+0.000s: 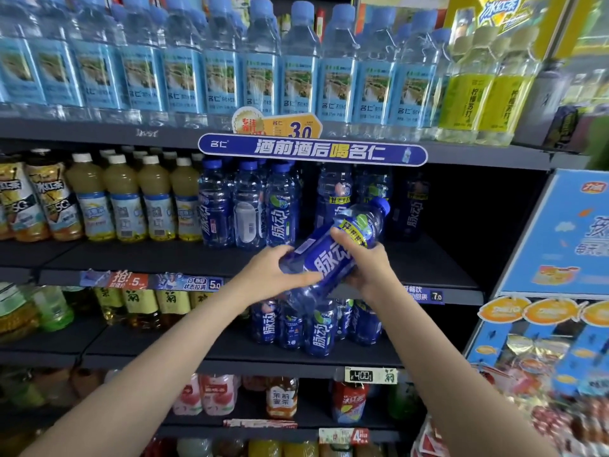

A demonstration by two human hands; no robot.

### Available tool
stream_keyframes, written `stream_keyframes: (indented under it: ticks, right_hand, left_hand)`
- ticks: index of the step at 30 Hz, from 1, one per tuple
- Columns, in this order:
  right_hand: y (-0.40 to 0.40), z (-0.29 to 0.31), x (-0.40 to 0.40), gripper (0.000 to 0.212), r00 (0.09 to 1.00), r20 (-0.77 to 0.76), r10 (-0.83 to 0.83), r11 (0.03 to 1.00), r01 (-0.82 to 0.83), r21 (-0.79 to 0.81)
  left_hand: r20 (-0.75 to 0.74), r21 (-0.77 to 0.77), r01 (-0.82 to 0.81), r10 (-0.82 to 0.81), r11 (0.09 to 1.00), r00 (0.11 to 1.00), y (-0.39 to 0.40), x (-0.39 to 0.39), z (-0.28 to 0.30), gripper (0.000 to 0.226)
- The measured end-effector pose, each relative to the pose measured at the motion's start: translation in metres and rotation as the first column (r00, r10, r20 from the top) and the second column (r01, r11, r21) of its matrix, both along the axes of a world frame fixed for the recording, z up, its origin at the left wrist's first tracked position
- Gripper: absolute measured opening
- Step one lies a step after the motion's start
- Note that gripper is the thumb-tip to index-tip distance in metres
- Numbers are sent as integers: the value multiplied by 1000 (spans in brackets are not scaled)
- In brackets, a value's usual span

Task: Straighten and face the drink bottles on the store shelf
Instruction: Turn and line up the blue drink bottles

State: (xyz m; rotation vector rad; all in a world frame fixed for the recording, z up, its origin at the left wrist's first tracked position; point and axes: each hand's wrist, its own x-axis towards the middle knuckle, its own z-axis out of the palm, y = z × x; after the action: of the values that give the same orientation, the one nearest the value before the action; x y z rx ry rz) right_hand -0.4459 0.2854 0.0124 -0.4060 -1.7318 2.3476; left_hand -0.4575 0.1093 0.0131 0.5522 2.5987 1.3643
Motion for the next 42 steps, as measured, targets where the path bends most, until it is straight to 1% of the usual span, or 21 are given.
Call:
stream_keyframes:
  ticks: [3, 4, 6, 8, 10, 12, 14, 15, 16, 18, 20, 21, 23, 27, 30, 34, 35, 36, 38, 40, 42]
  right_hand:
    - [12, 15, 0, 40, 998, -15, 60, 993, -62, -100]
    - [16, 20, 1, 32, 996, -24, 82, 987, -85, -137]
    - [23, 24, 0, 24, 993, -50, 107, 975, -115, -192]
    - [27, 28, 2, 23, 990, -75, 123, 976, -134, -174]
    - [31, 29, 4, 26, 990, -78, 117, 982, -127, -140]
    - [37, 26, 8, 31, 990, -80, 115, 988, -122, -95]
    - [42, 21, 10, 41, 993, -84, 89, 993, -95, -71]
    - [44, 19, 12, 47, 994, -90, 66, 996, -70, -49]
    - [45, 17, 13, 53, 994, -102, 38, 999, -39, -10]
    - [48, 11, 14, 63, 989, -148, -27, 995, 41, 93]
    - [50, 4, 12, 84, 976, -204, -78, 970, 122, 212]
    - [50, 0, 9, 97, 968, -229, -99, 947, 162, 276]
    - [49, -9, 4, 112, 954, -267, -135, 897, 232, 376]
    - [47, -20, -9, 109, 927, -342, -155, 800, 321, 507]
    - [49, -23, -30, 111, 899, -409, -154, 740, 379, 555]
    - [56, -20, -56, 109, 921, -377, -100, 608, 357, 709]
    - [61, -20, -61, 108, 925, -376, -60, 601, 334, 726]
    - [71, -21, -68, 104, 924, -383, -13, 627, 306, 717]
    - [98, -25, -79, 88, 920, -390, 22, 715, 258, 650]
    - [135, -33, -90, 74, 920, -380, -93, 750, 316, 581]
    - [172, -42, -107, 70, 911, -341, -232, 692, 401, 601]
  left_hand:
    - [-49, 137, 145, -139, 980, 989, -8, 3, 22, 74]
    - [-92, 158, 190, -177, 969, 980, -9, 4, 28, 74]
    - [-125, 238, 252, -227, 938, 966, -5, 4, 36, 71]
    - [-62, 381, 301, -301, 874, 952, -1, 5, 39, 62]
    - [51, 494, 294, -365, 818, 930, 2, 3, 43, 51]
    - [146, 539, 261, -394, 801, 907, 4, -1, 43, 46]
    - [195, 510, 236, -378, 828, 905, 9, -4, 40, 44]
    - [183, 449, 244, -356, 860, 917, 14, -6, 38, 45]
    - [144, 353, 261, -327, 899, 934, 20, -8, 36, 48]
    - [36, 133, 277, -284, 952, 958, 36, -11, 30, 67]
    - [-94, -64, 230, -236, 971, 967, 56, -14, 18, 82]
    - [-161, -106, 187, -203, 977, 966, 66, -17, 10, 85]
    - [-238, -85, 106, -123, 991, 963, 81, -22, -4, 83]
    - [-268, -18, -11, 6, 1000, 963, 104, -36, -19, 84]
    - [-295, 59, -79, 93, 995, 951, 118, -55, -20, 81]
    - [-273, 65, -118, 132, 991, 953, 133, -80, -22, 79]
    - [-263, 76, -123, 139, 989, 955, 136, -85, -23, 77]
    - [-254, 91, -129, 148, 987, 956, 139, -91, -24, 77]
    - [-243, 111, -134, 158, 985, 957, 143, -101, -26, 76]
    - [-217, 129, -131, 157, 983, 963, 146, -114, -27, 75]
    - [-189, 143, -141, 167, 980, 968, 149, -125, -29, 74]
